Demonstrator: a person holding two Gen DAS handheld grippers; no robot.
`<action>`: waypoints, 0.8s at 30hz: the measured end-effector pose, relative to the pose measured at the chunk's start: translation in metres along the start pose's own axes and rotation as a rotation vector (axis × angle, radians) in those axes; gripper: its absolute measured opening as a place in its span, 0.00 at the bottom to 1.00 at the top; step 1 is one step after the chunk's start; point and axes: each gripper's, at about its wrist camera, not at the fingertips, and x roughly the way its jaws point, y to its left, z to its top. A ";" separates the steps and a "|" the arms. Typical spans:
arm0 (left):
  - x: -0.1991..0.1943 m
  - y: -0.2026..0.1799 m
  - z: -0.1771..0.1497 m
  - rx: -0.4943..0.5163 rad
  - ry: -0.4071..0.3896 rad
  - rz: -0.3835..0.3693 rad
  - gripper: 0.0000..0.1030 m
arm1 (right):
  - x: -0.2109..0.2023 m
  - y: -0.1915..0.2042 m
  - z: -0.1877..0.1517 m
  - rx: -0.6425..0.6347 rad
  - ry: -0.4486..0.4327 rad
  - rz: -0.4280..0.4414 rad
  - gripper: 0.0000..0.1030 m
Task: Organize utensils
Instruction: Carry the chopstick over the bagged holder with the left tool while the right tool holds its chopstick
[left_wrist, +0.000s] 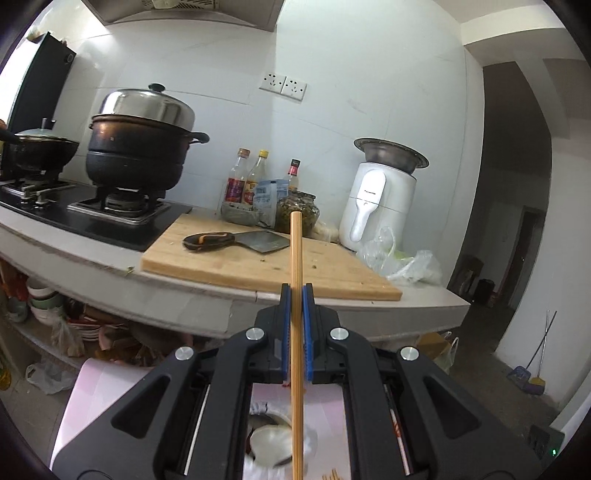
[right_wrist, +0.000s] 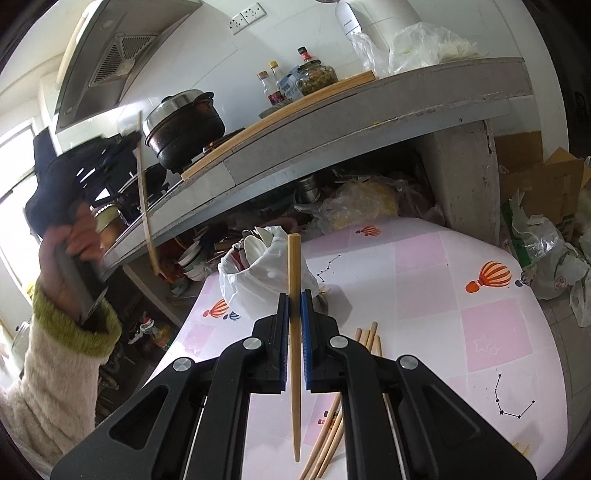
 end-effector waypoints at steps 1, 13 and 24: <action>0.007 0.000 0.000 0.005 0.002 0.003 0.05 | 0.003 -0.001 0.000 0.000 0.005 -0.001 0.07; 0.088 0.014 -0.038 0.031 0.086 0.050 0.05 | 0.016 -0.010 -0.002 0.015 0.033 -0.006 0.07; 0.114 0.018 -0.065 0.110 0.090 0.106 0.05 | 0.021 -0.012 -0.002 0.015 0.043 -0.014 0.07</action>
